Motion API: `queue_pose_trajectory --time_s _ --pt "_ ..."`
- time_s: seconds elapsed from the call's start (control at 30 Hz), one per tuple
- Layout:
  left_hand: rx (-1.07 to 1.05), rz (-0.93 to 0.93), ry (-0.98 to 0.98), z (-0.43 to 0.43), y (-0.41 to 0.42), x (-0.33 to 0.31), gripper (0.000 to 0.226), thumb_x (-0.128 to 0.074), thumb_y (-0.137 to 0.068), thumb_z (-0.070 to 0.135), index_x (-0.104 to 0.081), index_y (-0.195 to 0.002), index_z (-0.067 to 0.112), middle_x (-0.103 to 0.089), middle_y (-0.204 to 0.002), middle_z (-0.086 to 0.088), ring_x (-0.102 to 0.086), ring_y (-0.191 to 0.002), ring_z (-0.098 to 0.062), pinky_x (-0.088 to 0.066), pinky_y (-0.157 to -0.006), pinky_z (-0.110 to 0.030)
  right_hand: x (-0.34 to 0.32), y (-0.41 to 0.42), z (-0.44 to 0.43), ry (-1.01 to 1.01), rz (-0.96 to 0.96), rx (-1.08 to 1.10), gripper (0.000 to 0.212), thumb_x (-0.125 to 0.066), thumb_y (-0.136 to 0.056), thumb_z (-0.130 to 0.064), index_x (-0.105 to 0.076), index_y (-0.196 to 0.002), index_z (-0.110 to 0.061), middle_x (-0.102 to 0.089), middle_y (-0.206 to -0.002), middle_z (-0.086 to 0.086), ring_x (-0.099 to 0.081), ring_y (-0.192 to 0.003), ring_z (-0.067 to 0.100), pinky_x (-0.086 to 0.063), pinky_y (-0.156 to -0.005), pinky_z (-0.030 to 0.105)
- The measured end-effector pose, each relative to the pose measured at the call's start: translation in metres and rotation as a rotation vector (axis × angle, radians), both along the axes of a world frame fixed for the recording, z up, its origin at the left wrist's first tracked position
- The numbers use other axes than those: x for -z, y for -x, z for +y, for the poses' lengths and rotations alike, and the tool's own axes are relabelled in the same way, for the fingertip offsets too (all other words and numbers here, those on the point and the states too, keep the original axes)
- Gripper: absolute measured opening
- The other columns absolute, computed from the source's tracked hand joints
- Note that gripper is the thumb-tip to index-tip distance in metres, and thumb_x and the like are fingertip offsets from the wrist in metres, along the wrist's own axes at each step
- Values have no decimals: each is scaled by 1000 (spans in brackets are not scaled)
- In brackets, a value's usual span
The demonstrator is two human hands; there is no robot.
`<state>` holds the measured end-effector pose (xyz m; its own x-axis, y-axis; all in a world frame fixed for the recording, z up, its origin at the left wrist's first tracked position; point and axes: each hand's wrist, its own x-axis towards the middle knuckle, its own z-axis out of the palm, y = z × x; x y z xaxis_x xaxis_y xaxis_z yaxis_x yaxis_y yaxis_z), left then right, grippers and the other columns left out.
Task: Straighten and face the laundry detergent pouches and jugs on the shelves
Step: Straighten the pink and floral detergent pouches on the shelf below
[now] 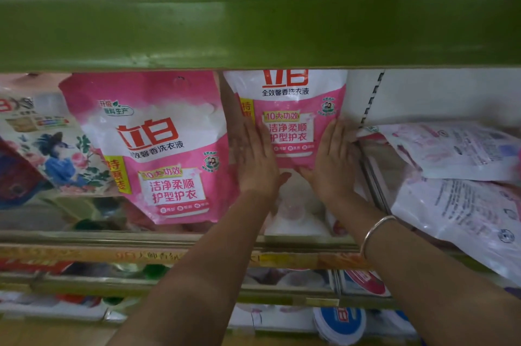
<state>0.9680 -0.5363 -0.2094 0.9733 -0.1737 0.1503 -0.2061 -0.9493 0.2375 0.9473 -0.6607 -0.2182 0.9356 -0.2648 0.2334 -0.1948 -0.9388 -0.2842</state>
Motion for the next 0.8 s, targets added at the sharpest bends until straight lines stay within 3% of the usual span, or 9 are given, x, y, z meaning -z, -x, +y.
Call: queue_pose_trajectory --time_s 0.13,0.2,0.27,0.43,0.5,0.57,0.63,0.7,0.8 --pt "22 -82 -168 3 -26 2 103 -57 -87 48 11 -146 -3 9 -154 -28 7 -144 -38 5 -115 -43 -10 -11 3 46 50 -12 117 -58 -77 -58 17 -145 1 17 -155 17 8 -146 28 -3 -118 36" --pt "-11 -251 -244 7 -42 8 103 -77 -69 44 -23 -142 -4 -33 -145 -30 -34 -135 -40 -27 -111 -44 -14 -17 4 54 74 -19 117 -56 -77 -60 18 -144 1 19 -155 16 6 -146 26 -5 -117 35" --pt "-10 -242 -266 9 -52 11 100 -85 -54 41 -36 -130 -2 -57 -128 -23 -57 -118 -34 -47 -95 -41 -15 -23 3 23 80 -39 116 -56 -77 -59 17 -145 0 19 -155 16 4 -147 25 -7 -116 34" --pt "37 -242 -180 2 -41 10 90 -81 -64 27 -32 -133 -6 -52 -132 -27 -49 -125 -36 -43 -100 -42 -15 -24 -4 -12 70 -68 118 -61 -76 -57 16 -145 -1 19 -156 14 0 -147 23 -11 -116 33" --pt "50 -187 -37 2 -22 4 97 -69 -77 15 -3 -145 -5 -17 -151 -28 -10 -141 -32 -21 -113 -40 -13 -17 -6 -20 71 -88 118 -64 -76 -53 17 -145 -1 19 -156 13 3 -147 23 -8 -117 33" --pt "141 -75 81 12 4 8 102 -59 -85 15 29 -135 7 19 -154 -16 20 -139 -21 -8 -116 -36 -11 -8 -7 -24 68 -85 119 -66 -77 -50 19 -145 -1 18 -156 12 5 -147 23 -5 -117 33" --pt "328 -59 162 33 42 7 98 -58 -84 22 19 -143 6 8 -156 -16 1 -143 -19 -19 -114 -33 -11 3 -7 -23 65 -67 117 -65 -78 -50 18 -145 -1 16 -157 12 3 -147 23 -6 -117 32" --pt "457 -166 149 65 69 16 78 -51 -82 31 -20 -145 -2 -28 -150 -20 -31 -135 -24 -38 -104 -37 -13 18 0 -41 54 -129 116 -65 -79 -49 19 -145 -2 20 -155 12 3 -147 25 -9 -117 34" --pt "581 -316 92 116 80 23 53 -45 -89 33 -38 -132 3 -51 -134 -22 -55 -120 -31 -50 -94 -39 -14 40 28 113 -114 -416 122 -75 -69 -49 5 -147 0 5 -152 16 -10 -142 27 -30 -112 44"
